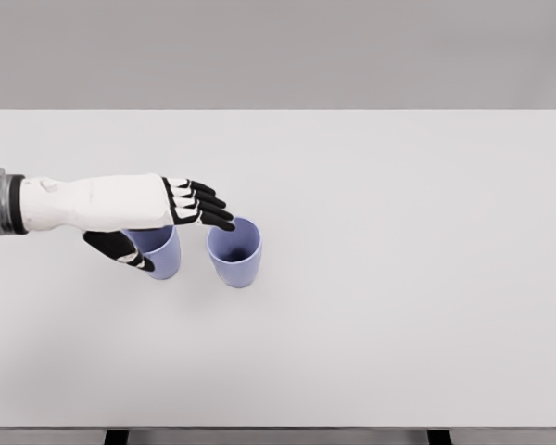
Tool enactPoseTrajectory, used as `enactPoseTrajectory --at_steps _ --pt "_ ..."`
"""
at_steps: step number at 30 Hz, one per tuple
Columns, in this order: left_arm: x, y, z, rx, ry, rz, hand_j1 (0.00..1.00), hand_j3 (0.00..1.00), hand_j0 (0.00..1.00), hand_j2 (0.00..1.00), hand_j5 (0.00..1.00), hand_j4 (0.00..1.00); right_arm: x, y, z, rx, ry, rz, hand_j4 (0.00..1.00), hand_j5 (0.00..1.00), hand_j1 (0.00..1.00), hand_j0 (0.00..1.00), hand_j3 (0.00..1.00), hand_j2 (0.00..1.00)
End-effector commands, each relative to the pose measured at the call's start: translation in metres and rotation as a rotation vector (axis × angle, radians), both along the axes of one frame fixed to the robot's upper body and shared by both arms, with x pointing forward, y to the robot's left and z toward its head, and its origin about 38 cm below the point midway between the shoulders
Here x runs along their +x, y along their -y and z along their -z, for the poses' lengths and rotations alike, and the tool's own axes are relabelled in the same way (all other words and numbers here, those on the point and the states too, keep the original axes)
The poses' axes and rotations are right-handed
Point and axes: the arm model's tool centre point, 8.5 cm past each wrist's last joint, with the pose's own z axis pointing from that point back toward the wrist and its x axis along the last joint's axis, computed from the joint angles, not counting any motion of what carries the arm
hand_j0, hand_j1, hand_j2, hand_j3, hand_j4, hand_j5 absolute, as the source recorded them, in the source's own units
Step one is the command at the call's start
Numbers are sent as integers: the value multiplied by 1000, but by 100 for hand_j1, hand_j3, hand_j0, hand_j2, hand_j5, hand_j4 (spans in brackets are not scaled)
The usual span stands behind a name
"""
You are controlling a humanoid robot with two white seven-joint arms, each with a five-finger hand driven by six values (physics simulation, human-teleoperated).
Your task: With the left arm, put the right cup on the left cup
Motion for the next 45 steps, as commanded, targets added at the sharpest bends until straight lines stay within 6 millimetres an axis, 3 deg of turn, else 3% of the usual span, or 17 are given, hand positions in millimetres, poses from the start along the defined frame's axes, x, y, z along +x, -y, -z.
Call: enactPoseTrajectory --at_steps 1,3,6,8,13,16,24,29,32,45 --pt "-1 0 2 -2 -11 0 100 100 100 100 100 100 -1 0 0 -2 -5 5 100 100 100 100 100 100" --pt "3 4 -6 -2 16 7 100 100 100 100 100 100 -15 0 0 -1 -27 14 100 100 100 100 100 100" --pt "7 6 -20 -3 54 13 100 100 100 100 100 100 -14 0 0 -1 -26 8 100 100 100 100 100 100" --pt "7 23 -11 7 74 43 100 100 100 100 100 100 -14 0 0 -1 -26 11 100 100 100 100 100 100" --pt "7 38 -6 -25 71 71 100 100 100 100 100 100 -14 0 0 -1 -26 11 100 100 100 100 100 100" --pt "6 54 8 -25 48 101 100 100 100 100 100 100 -14 0 0 -1 -25 11 100 100 100 100 100 100" --pt "34 45 15 -20 10 31 100 100 100 100 100 100 -15 0 0 -1 -27 13 100 100 100 100 100 100" --pt "34 57 21 -25 -4 51 100 100 100 100 100 100 -14 0 0 -1 -26 12 100 100 100 100 100 100" --pt "36 60 41 -2 -50 48 100 100 100 100 100 100 -15 0 0 -1 -26 12 100 100 100 100 100 100" --pt "38 55 46 6 -60 32 100 100 100 100 100 100 -14 0 0 -1 -24 12 100 100 100 100 100 100"
